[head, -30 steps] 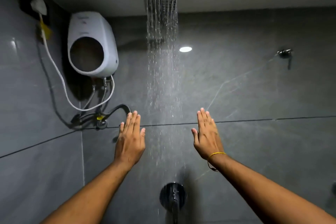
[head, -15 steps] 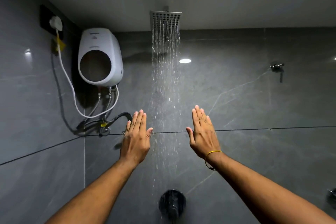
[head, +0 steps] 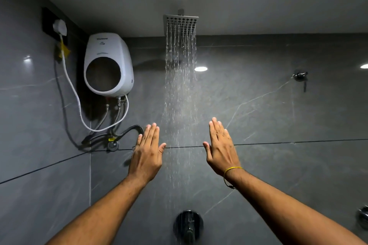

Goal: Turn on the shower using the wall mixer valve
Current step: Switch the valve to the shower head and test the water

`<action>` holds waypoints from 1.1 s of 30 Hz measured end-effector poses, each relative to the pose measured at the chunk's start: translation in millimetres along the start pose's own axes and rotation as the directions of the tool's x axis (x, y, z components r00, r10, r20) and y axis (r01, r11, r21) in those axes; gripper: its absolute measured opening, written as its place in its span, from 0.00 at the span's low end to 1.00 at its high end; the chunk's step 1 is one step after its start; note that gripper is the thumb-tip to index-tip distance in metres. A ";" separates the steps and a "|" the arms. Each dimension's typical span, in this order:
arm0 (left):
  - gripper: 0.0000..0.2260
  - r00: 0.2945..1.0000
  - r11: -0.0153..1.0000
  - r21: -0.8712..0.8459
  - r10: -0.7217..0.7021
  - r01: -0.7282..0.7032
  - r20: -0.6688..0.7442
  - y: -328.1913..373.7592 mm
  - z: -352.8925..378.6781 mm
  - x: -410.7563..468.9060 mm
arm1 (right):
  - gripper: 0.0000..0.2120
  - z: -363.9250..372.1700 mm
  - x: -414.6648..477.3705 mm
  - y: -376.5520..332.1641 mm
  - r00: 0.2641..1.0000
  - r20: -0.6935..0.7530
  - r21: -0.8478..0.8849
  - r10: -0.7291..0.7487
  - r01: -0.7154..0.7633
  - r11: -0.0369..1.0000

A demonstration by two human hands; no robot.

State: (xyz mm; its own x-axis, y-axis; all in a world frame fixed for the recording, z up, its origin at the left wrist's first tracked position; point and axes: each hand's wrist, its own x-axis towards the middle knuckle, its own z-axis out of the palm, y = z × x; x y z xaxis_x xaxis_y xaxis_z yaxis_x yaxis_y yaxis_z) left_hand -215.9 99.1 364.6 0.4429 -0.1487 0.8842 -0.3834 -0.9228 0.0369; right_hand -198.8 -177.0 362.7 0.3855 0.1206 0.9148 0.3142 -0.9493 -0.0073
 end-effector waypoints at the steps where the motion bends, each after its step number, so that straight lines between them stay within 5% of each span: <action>1: 0.29 1.000 1.000 0.001 0.002 -0.002 0.003 -0.6 -1.2 1.4 | 0.35 0.1 0.2 1.4 1.000 -0.001 0.000 -0.002 0.002 1.000; 33: 0.29 1.000 1.000 0.003 0.003 -0.003 -0.013 4.1 -13.2 3.2 | 0.34 -17.5 -1.5 -6.3 0.999 0.016 -0.007 0.046 -0.046 0.999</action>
State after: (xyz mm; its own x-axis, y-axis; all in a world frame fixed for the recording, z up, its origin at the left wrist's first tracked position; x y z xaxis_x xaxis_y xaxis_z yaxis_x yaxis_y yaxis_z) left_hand -226.7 99.5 373.7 0.4308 -0.1471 0.8904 -0.3825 -0.9234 0.0325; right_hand -216.6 -176.2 368.4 0.4137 0.0816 0.9067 0.2900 -0.9559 -0.0463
